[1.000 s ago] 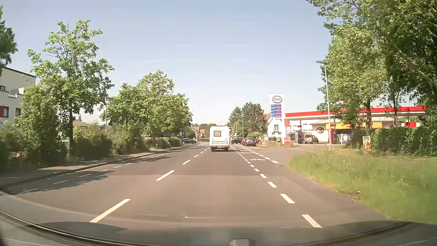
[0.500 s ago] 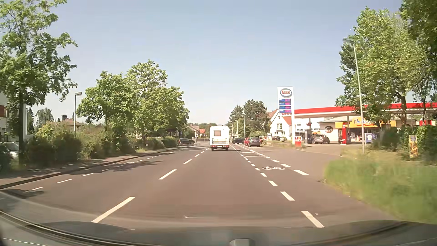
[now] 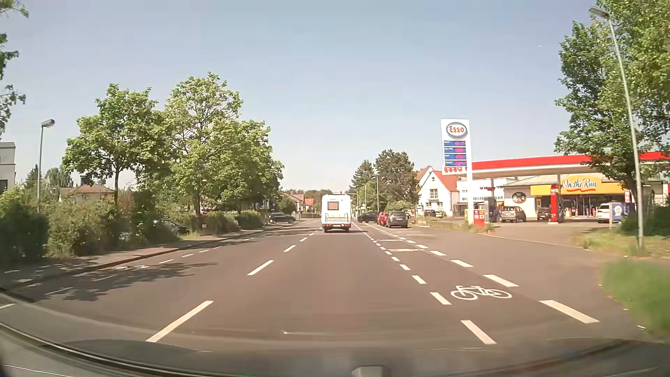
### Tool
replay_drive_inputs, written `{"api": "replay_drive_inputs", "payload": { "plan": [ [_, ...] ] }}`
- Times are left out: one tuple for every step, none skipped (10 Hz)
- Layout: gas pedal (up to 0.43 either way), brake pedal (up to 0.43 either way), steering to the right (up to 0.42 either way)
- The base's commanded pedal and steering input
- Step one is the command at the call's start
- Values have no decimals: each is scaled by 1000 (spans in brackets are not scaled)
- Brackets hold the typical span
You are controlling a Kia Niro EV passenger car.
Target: Follow the waypoints while adhering to traffic rules and regulations
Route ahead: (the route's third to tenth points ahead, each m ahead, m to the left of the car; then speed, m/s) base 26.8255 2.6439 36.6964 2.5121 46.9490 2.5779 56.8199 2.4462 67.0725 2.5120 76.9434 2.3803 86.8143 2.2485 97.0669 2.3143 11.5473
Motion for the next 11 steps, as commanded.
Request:
{"api": "replay_drive_inputs", "payload": {
  "plan": [
    [67,0,-1],
    [67,0,-1],
    [59,0,0],
    [59,0,0],
    [59,0,0],
    [59,0,0],
    [59,0,0],
    [59,0,0],
    [67,0,0],
    [87,0,0],
    [98,0,0]
  ]
}}
